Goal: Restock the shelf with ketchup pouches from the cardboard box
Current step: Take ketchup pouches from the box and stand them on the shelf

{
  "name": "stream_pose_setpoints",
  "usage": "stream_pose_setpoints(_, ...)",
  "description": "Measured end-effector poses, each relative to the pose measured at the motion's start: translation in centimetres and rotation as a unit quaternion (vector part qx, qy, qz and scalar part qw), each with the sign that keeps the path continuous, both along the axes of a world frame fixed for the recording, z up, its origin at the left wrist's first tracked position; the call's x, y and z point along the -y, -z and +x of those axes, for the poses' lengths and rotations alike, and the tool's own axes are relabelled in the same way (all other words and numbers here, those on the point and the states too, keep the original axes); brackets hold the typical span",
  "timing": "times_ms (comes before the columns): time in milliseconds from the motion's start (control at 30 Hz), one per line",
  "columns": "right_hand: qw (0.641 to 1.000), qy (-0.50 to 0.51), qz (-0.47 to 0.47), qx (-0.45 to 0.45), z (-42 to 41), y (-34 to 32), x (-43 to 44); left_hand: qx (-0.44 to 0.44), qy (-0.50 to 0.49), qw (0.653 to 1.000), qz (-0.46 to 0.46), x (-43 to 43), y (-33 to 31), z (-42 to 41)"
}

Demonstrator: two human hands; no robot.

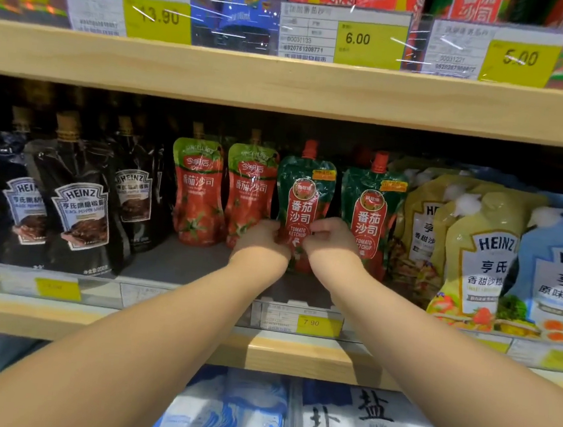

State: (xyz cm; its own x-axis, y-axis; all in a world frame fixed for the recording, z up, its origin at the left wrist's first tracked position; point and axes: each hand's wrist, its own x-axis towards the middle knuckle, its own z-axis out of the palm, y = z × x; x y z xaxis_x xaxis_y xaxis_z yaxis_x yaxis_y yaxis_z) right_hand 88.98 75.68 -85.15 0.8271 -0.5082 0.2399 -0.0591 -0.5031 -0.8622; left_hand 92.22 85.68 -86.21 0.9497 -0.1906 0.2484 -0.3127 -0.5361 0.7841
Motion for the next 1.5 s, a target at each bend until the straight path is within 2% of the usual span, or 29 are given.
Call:
stream_pose_setpoints(100, 0.994, -0.04, -0.027, 0.097, -1.6, -0.4, -1.9, 0.072, -0.04, 0.984, -0.157, -1.8, -1.1, -1.2)
stream_pose_setpoints(167, 0.986, -0.084, -0.045, 0.136, -2.9, -0.7, -3.8, 0.108, -0.047, 0.966, -0.228, -3.9, -1.7, -2.3)
stream_pose_setpoints(300, 0.977, -0.143, -0.058, 0.147, -4.8, -0.4, -8.7, 0.128, -0.094, 0.951, -0.266, -9.4, -1.8, -4.5)
stream_pose_setpoints(400, 0.969, -0.182, -0.082, 0.143, -5.9, 1.0, -13.1, 0.109, -0.136, 0.945, -0.276, -14.6, 0.2, -6.6)
stream_pose_setpoints(567, 0.964, -0.25, -0.035, 0.088, -7.4, 5.6, -20.6, -0.003, -0.22, 0.942, -0.255, -23.9, 8.1, -9.8)
stream_pose_setpoints(767, 0.946, -0.309, 0.091, -0.049, -10.0, 13.9, -29.2, -0.185, -0.327, 0.901, -0.216, -33.4, 19.1, -13.5)
stream_pose_setpoints(867, 0.921, -0.342, 0.113, -0.151, -11.2, 17.8, -32.6, -0.253, -0.35, 0.886, -0.167, -38.0, 23.1, -15.8)
stream_pose_setpoints(967, 0.89, -0.377, 0.122, -0.227, -12.1, 21.0, -36.1, -0.282, -0.383, 0.869, -0.14, -41.6, 26.0, -18.1)
stream_pose_setpoints(1100, 0.848, -0.396, 0.128, -0.327, -12.9, 25.0, -40.9, -0.36, -0.395, 0.839, -0.101, -44.9, 28.7, -20.1)
stream_pose_setpoints(1233, 0.811, -0.405, 0.096, -0.411, -12.7, 28.6, -44.8, -0.38, -0.429, 0.818, -0.042, -47.5, 29.9, -20.5)
stream_pose_setpoints(1300, 0.793, -0.388, 0.153, -0.444, -11.9, 30.0, -46.5, -0.386, -0.406, 0.828, -0.024, -48.3, 30.4, -19.7)
stream_pose_setpoints(1400, 0.79, -0.3, 0.23, -0.483, -10.4, 31.7, -48.3, -0.373, -0.369, 0.851, 0.025, -49.2, 31.1, -18.5)
stream_pose_setpoints(1500, 0.789, -0.252, 0.273, -0.49, -9.2, 33.6, -49.5, -0.373, -0.367, 0.849, 0.064, -50.1, 31.7, -18.0)
